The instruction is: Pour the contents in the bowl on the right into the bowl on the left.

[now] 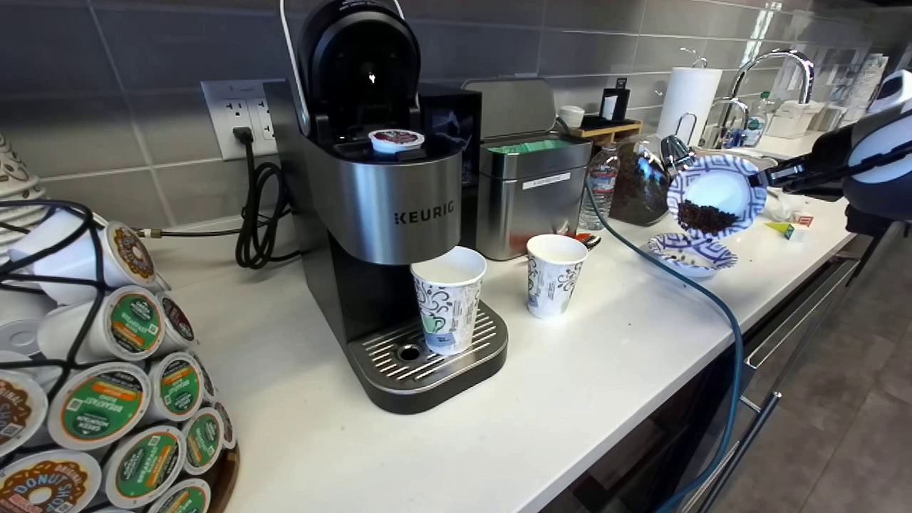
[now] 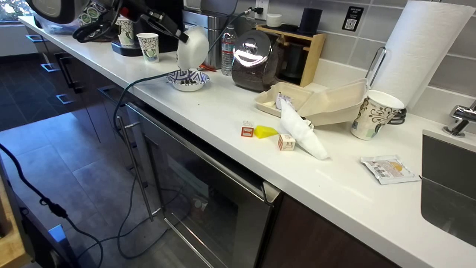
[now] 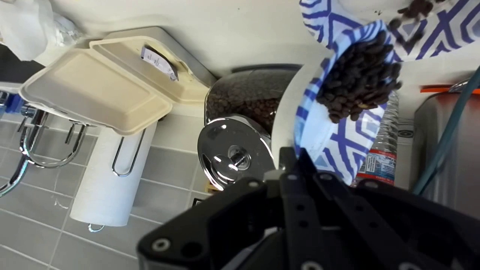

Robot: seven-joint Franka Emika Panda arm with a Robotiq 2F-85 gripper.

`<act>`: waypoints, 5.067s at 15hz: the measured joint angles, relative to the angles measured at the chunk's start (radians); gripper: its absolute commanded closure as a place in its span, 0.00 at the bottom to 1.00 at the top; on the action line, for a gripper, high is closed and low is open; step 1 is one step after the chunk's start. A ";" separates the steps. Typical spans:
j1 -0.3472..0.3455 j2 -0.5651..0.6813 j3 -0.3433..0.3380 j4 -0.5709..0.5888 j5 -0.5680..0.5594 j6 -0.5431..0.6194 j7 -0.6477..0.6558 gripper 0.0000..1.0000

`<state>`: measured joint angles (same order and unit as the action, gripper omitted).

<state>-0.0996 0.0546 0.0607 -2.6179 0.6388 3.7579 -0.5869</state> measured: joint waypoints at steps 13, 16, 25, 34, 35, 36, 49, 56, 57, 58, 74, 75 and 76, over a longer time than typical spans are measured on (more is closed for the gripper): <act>0.035 0.072 0.016 0.003 0.029 0.227 -0.030 0.99; 0.076 0.086 -0.024 0.006 0.030 0.254 -0.030 0.99; 0.170 0.140 -0.064 0.028 0.063 0.397 -0.030 0.99; 0.299 0.179 -0.087 0.082 0.220 0.458 -0.072 0.99; 0.310 0.183 -0.094 0.092 0.238 0.458 -0.079 0.99; 0.323 0.187 -0.107 0.103 0.252 0.458 -0.086 0.99; 0.497 0.264 -0.353 0.193 0.316 0.458 -0.126 0.99; 0.280 0.152 -0.251 0.188 0.320 0.071 -0.233 0.99; 0.236 0.121 -0.247 0.189 0.311 -0.008 -0.247 0.99; 0.189 0.089 -0.243 0.190 0.302 -0.089 -0.261 0.99; -0.078 -0.109 -0.429 0.404 0.115 -1.438 -0.300 0.99; -0.093 -0.104 -0.429 0.427 0.109 -1.523 -0.300 0.99; -0.106 -0.098 -0.429 0.449 0.096 -1.604 -0.299 0.99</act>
<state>-0.2057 -0.0439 -0.3681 -2.1689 0.7345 2.1535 -0.8863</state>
